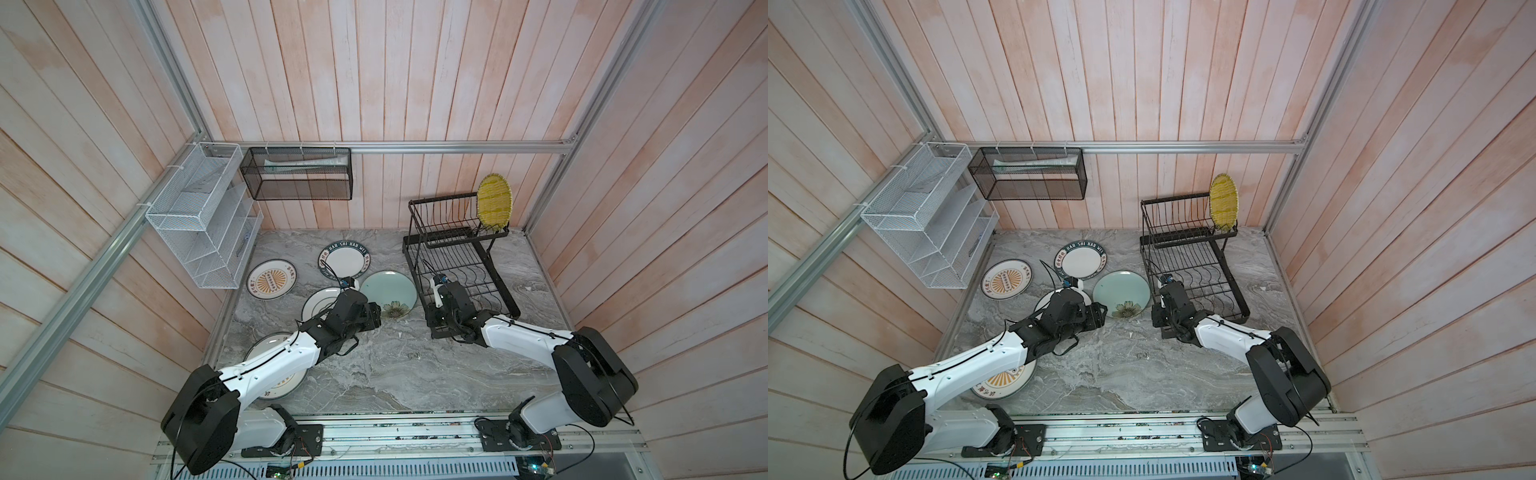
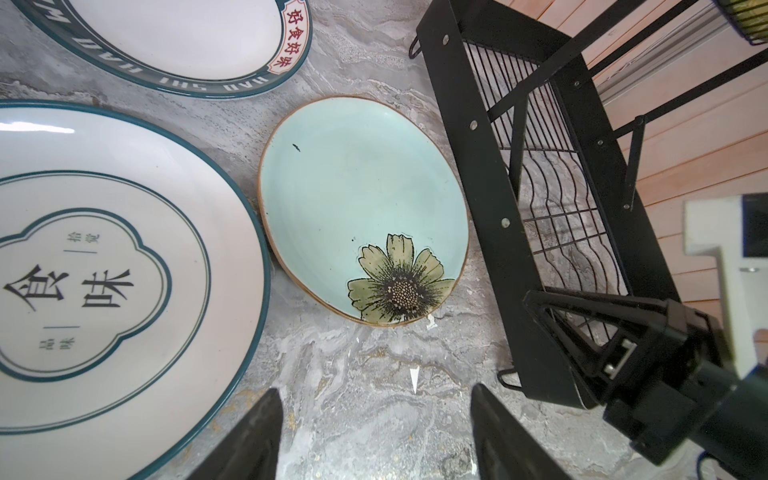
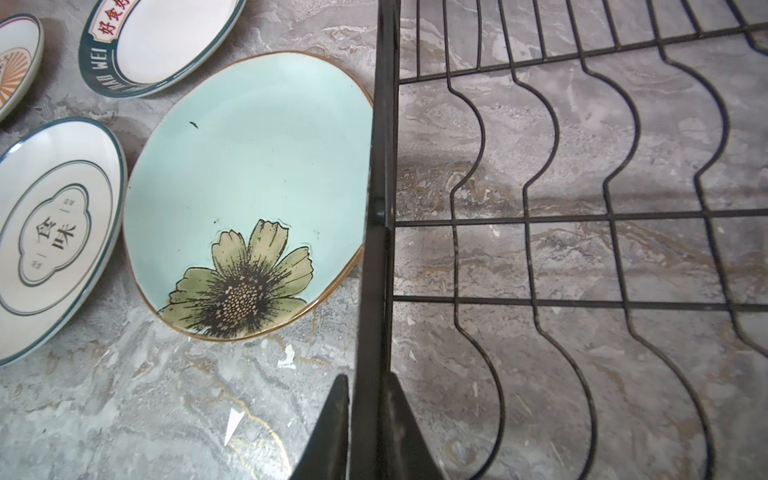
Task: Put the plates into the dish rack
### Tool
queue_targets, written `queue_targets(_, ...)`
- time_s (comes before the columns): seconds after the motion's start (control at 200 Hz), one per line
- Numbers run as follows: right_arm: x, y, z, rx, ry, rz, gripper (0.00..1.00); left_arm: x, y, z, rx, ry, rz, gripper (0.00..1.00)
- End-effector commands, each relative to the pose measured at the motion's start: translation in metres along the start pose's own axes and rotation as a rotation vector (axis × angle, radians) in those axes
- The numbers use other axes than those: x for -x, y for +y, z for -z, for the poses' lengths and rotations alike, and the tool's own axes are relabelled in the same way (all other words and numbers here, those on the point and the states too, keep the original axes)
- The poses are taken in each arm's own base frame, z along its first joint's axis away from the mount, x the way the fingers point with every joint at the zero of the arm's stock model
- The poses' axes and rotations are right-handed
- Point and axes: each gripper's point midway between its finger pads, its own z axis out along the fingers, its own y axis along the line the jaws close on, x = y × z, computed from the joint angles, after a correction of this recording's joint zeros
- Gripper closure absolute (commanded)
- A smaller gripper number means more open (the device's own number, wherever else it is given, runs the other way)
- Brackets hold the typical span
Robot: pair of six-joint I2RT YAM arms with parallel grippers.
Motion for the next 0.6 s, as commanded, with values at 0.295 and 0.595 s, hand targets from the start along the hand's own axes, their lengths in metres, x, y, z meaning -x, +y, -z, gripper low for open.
queue_targets(0.295, -0.005, -0.025, 0.009, -0.140, 0.017, 0.002, 0.92, 0.014, -0.011, 0.009, -0.020, -0.029, 0.002, 0.28)
queue_targets(0.595, -0.007, -0.048, 0.019, -0.195, 0.010, -0.050, 0.98, 0.015, -0.013, 0.008, -0.027, -0.028, 0.001, 0.28)
